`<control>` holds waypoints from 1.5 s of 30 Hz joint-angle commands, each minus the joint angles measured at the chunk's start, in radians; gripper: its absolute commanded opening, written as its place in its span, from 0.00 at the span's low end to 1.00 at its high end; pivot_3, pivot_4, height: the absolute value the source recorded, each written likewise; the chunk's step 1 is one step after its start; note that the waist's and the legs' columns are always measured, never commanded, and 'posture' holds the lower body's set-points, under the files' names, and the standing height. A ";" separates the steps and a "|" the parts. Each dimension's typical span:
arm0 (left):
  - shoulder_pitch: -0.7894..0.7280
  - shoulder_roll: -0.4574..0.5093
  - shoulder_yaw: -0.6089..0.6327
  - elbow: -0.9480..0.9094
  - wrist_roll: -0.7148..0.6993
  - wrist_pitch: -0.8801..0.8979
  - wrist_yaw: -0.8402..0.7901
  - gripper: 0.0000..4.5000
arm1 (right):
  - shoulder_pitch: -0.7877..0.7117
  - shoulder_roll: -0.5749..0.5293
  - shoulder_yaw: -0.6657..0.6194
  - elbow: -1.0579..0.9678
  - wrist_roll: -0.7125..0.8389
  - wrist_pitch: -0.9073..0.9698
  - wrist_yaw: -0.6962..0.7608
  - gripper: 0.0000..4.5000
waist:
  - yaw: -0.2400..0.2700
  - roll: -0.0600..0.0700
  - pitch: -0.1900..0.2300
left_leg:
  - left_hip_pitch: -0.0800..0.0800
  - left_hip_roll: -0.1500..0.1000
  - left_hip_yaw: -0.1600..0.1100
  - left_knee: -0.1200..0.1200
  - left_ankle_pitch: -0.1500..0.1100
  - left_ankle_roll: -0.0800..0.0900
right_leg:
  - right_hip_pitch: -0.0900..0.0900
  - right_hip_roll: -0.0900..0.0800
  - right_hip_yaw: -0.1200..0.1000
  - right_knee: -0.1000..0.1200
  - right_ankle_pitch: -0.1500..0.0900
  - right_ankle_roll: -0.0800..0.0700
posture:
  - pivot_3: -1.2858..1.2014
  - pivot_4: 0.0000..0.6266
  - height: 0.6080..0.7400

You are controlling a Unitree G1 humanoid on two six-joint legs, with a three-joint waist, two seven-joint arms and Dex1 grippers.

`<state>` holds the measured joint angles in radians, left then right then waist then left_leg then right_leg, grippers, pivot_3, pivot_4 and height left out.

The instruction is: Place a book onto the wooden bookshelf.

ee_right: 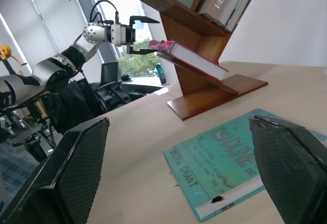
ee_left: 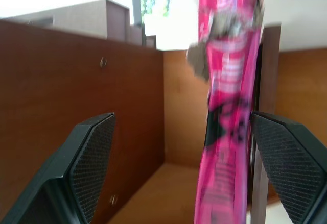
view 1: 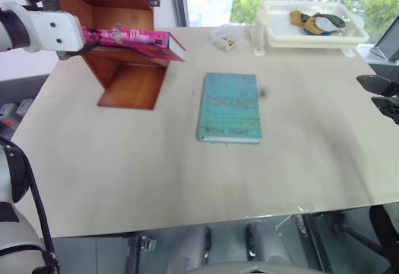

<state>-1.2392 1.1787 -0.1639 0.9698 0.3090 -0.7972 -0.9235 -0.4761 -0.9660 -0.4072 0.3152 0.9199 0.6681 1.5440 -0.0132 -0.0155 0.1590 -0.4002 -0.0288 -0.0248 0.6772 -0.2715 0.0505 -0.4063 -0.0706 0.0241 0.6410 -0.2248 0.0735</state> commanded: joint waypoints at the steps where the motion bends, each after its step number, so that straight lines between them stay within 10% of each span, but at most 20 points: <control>1: 0.016 0.049 0.048 -0.066 -0.060 0.041 -0.055 1.00 | 0.001 -0.028 -0.038 -0.011 0.014 -0.004 0.070 1.00 | 0.000 0.000 0.000 | 0.000 0.000 0.000 0.000 0.000 0.000 | 0.000 0.000 0.000 0.000 0.000 0.000 | 0.52 0.24 1.00; 24: 0.024 0.070 0.150 -0.219 -0.236 0.226 -0.202 1.00 | 0.036 0.002 -0.049 -0.039 0.029 -0.021 0.051 1.00 | 0.000 0.000 0.000 | 0.000 0.000 0.000 0.001 0.000 0.000 | 0.000 0.000 0.000 0.001 0.000 0.000 | 0.52 0.24 1.00; 33: 0.011 -0.013 0.243 -0.400 -0.513 0.485 -0.350 1.00 | 0.074 -0.001 -0.072 -0.068 0.036 -0.016 0.042 1.00 | 0.000 -0.001 0.000 | -0.001 0.000 0.000 0.004 0.000 0.000 | 0.000 0.000 -0.001 0.001 0.000 0.000 | 0.52 0.24 1.00; 39: 0.283 -0.067 0.395 -0.813 -0.837 0.983 -0.290 1.00 | 0.135 -0.047 -0.103 -0.070 0.013 -0.011 0.048 1.00 | -0.001 0.001 0.000 | -0.001 0.003 0.000 0.005 0.000 0.000 | 0.000 0.001 0.000 0.001 0.000 0.000 | 0.52 0.24 1.00; 45: 0.892 -0.118 0.567 -1.284 -1.005 1.360 -0.148 1.00 | 0.301 -0.080 -0.146 -0.084 -0.031 -0.035 0.057 1.00 | -0.003 0.005 -0.002 | 0.002 0.005 0.002 0.003 0.000 0.000 | 0.001 0.001 0.003 0.000 0.000 0.000 | 0.52 0.24 1.00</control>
<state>-0.3563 1.0507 0.3240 -0.2123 -0.6399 0.4973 -1.1050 -0.1768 -1.0274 -0.5037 0.2565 0.8849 0.6464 1.5462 -0.0164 -0.0106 0.1568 -0.3979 -0.0233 -0.0234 0.6802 -0.2719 0.0506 -0.4050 -0.0701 0.0268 0.6420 -0.2249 0.0730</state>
